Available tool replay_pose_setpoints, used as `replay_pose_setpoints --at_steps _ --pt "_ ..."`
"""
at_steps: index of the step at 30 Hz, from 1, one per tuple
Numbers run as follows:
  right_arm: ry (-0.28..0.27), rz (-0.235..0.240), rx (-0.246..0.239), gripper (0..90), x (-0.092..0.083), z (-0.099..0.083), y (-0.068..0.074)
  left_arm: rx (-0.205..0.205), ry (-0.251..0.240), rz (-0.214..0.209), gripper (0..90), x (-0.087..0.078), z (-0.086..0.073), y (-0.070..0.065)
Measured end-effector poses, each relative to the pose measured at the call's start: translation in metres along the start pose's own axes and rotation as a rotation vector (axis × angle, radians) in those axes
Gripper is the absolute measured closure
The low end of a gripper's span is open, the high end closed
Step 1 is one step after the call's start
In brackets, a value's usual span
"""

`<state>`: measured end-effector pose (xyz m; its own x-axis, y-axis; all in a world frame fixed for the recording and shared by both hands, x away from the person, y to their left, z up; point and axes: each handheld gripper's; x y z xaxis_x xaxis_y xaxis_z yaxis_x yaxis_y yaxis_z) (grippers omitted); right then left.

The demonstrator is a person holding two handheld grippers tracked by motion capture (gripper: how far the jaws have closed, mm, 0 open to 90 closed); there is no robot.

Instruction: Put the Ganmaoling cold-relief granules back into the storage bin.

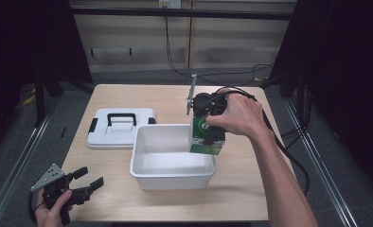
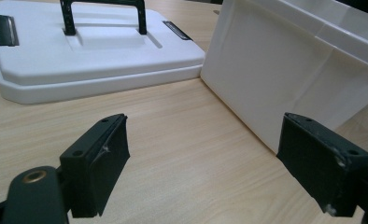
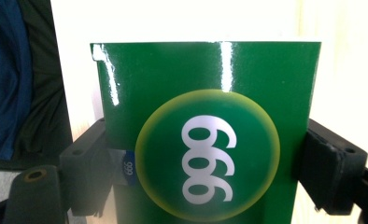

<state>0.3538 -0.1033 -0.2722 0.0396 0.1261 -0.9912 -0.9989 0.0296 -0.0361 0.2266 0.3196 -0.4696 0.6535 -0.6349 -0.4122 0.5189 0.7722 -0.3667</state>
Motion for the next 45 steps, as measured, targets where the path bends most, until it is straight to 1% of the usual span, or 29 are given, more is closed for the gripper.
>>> replay_pose_setpoints --at_steps 1,3,4,6,7,9,10,11,16,17,18,19,20,22,25,26,27,29,31,33,34,37,38,40,42,45 --pt "-0.001 -0.003 0.008 16.0 0.001 0.001 0.000 0.000 0.000 0.000 16.1 0.000 0.000 0.000" --pt "-0.002 -0.001 -0.001 16.0 0.002 0.003 -0.002 0.000 0.000 -0.001 16.1 0.000 0.000 0.000" --pt "-0.002 -0.002 0.004 16.0 0.003 0.005 -0.002 0.002 -0.001 -0.001 16.1 0.000 0.000 0.000" --pt "0.008 0.002 -0.013 16.1 0.005 0.007 -0.003 0.001 -0.001 -0.001 16.1 0.000 0.000 0.000" --pt "0.013 0.013 -0.017 16.1 0.008 0.008 -0.003 0.001 0.000 -0.001 16.0 0.000 0.000 0.000" --pt "0.014 0.013 -0.018 16.1 0.011 0.010 -0.003 0.001 0.000 -0.001 16.1 0.000 0.000 0.000" --pt "0.018 0.011 -0.026 16.0 0.013 0.012 -0.003 0.001 0.000 -0.001 16.0 0.000 0.000 0.000" --pt "0.020 0.011 -0.023 16.0 0.014 0.013 -0.003 0.001 0.000 -0.002 16.1 0.000 0.000 0.000" --pt "0.022 0.021 -0.043 16.1 0.024 0.019 -0.006 0.000 -0.001 -0.002 16.1 0.000 0.000 0.001" --pt "0.021 0.022 -0.038 16.0 0.026 0.019 -0.006 0.000 0.000 -0.003 16.0 0.000 0.000 0.001" --pt "0.030 0.018 -0.046 16.0 0.027 0.020 -0.007 0.000 0.000 -0.003 16.0 0.000 0.000 0.001" --pt "0.029 0.021 -0.041 16.0 0.029 0.021 -0.007 0.002 -0.002 -0.002 16.1 0.000 0.000 0.000" --pt "0.032 0.021 -0.046 16.0 0.031 0.022 -0.008 0.001 -0.002 -0.003 16.1 0.000 0.000 0.000" --pt "0.026 0.025 -0.048 16.0 0.035 0.024 -0.009 0.001 0.000 -0.002 16.1 0.000 0.000 0.001" --pt "0.040 0.032 -0.056 16.0 0.039 0.027 -0.009 0.000 -0.002 -0.004 16.1 0.000 0.000 0.001" --pt "0.038 0.030 -0.051 16.0 0.041 0.028 -0.009 0.001 -0.001 -0.003 16.1 0.000 0.000 0.001" --pt "0.036 0.030 -0.060 16.0 0.043 0.028 -0.010 0.001 -0.001 -0.004 16.0 -0.001 0.000 0.001" --pt "0.057 0.027 -0.071 15.9 0.048 0.030 -0.010 0.002 -0.003 -0.002 16.1 -0.001 0.000 0.001" --pt "0.051 0.034 -0.058 15.9 0.053 0.030 -0.011 -0.007 -0.003 0.001 16.0 -0.001 0.000 0.002" --pt "0.044 0.045 -0.055 15.9 0.060 0.028 -0.012 -0.004 -0.004 0.000 16.1 -0.001 0.000 0.002" --pt "0.044 0.049 -0.054 15.9 0.064 0.027 -0.013 0.001 -0.001 0.001 16.1 -0.001 0.000 0.002" --pt "0.056 0.056 -0.044 15.9 0.073 0.024 -0.014 -0.004 0.000 -0.002 16.0 0.000 0.000 0.001" --pt "0.047 0.067 -0.047 15.9 0.077 0.023 -0.015 -0.005 0.000 -0.002 16.0 0.000 0.000 0.001" --pt "0.057 0.076 -0.038 15.9 0.083 0.022 -0.015 0.000 0.000 -0.002 16.1 0.000 0.000 0.001" --pt "0.052 0.070 -0.042 15.9 0.088 0.019 -0.016 -0.004 0.000 -0.002 16.0 0.000 0.000 0.001" --pt "0.050 0.072 -0.041 15.9 0.092 0.020 -0.015 0.001 -0.001 0.000 16.1 0.000 0.000 0.002"
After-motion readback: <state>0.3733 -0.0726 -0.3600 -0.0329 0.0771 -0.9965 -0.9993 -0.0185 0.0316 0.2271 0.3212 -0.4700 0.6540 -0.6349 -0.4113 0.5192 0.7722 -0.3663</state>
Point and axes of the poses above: each handheld gripper's, and its own axes: x roughly forward along the jaws, z roughly out of its top, y roughly to its left, and after that the axes turned 7 degrees about -x, right-handed
